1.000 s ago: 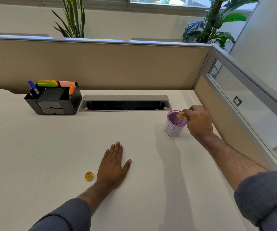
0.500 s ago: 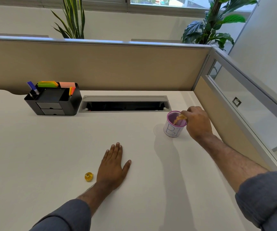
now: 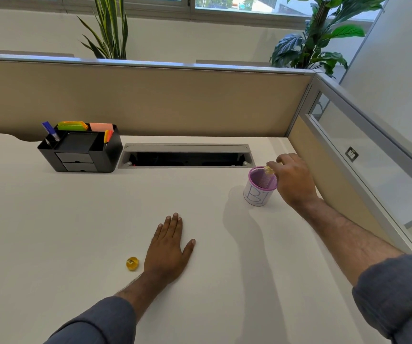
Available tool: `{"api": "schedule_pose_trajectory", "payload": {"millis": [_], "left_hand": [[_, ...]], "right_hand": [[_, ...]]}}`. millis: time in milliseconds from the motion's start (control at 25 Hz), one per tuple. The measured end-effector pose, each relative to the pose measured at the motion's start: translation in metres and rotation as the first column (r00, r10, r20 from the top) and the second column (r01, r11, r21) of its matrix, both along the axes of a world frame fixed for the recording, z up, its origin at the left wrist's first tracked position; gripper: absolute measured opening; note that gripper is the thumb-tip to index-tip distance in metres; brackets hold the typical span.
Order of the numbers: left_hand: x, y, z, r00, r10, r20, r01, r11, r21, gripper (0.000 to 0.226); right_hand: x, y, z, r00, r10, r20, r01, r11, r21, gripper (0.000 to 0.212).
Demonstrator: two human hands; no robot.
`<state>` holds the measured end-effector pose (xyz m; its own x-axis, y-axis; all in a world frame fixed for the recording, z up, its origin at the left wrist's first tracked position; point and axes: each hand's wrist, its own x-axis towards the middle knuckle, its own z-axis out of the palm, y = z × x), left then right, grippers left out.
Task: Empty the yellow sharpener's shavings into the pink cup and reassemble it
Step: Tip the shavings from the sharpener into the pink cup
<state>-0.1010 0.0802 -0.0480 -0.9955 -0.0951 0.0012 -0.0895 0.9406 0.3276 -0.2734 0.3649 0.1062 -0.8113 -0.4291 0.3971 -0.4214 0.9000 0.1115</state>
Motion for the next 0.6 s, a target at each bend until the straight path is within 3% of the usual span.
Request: {"api": "schedule_pose_trajectory", "payload": {"millis": [120,320,400,520,600], "left_hand": [[0.0001,-0.0006,0.0004,1.0,-0.006,0.008,0.006,1.0,-0.003,0.079],[0.0006,-0.001,-0.0002,1.0,-0.011,0.013,0.011,1.0,0.008,0.08],[-0.0002,-0.001,-0.0005,1.0,-0.007,0.021,0.006,1.0,0.007,0.081],[0.0001,-0.0012,-0.0006,1.0,-0.008,0.019,0.008,1.0,0.015,0.087],[-0.0007,-0.0015,0.0001,0.999,-0.01,0.04,0.01,1.0,0.007,0.091]], "right_hand": [[0.0031,-0.0041,-0.0003,1.0,-0.007,0.023,0.005,0.996,0.087,0.021],[0.0062,-0.0046,0.0015,0.991,-0.102,0.087,0.095,0.992,0.087,0.024],[0.0068,-0.0025,0.0014,0.992,-0.115,0.046,0.113,0.993,0.045,0.025],[0.0064,-0.0003,-0.0027,0.993,-0.107,0.039,0.1,0.984,0.145,0.024],[0.0053,0.0026,-0.0053,0.986,-0.145,0.08,0.138,0.987,0.084,0.025]]}}
